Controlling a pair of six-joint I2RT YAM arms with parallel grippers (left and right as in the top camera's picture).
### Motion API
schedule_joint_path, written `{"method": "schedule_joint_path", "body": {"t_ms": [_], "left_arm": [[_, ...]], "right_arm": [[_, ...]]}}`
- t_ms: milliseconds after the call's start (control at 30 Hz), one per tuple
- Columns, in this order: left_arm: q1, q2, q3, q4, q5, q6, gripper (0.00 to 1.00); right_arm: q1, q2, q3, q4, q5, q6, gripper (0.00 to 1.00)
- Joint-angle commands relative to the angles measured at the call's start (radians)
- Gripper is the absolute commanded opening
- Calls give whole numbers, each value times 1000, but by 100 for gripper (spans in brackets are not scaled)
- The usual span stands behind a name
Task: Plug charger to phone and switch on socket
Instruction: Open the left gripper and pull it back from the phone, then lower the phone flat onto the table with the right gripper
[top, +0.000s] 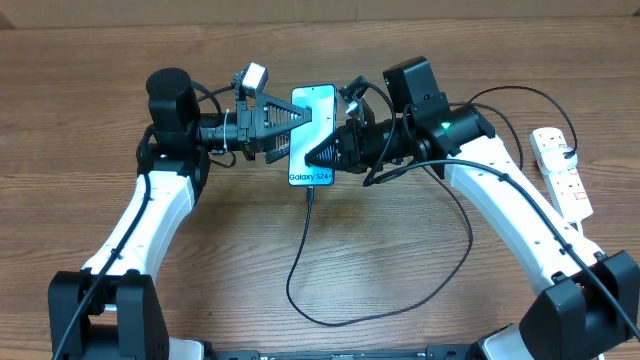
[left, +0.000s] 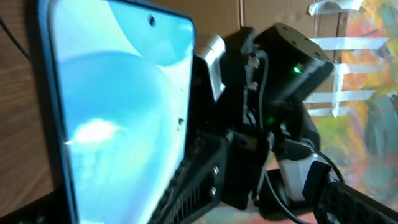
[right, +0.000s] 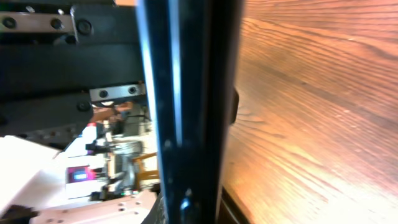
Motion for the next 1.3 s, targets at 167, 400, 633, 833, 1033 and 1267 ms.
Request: {"method": "schedule_joint_path", "body": {"t_ms": [167, 400, 633, 833, 1033, 1267], "left_arm": [[84, -6, 12, -247, -206, 338, 100], [109, -6, 12, -725, -732, 541, 100], [109, -6, 12, -915, -914, 656, 100], [109, -6, 12, -925, -977, 693, 100], [109, -6, 12, -937, -993, 693, 100], [109, -6, 12, -937, -994, 685, 100]], "right_arm": [[-2, 3, -2, -136, 343, -80, 4], [-2, 58, -2, -138, 351, -91, 4], [4, 153, -2, -134, 364, -94, 4], [4, 222, -2, -99, 364, -93, 4], [9, 294, -2, -85, 360, -95, 4], [12, 376, -2, -51, 360, -95, 4]]}}
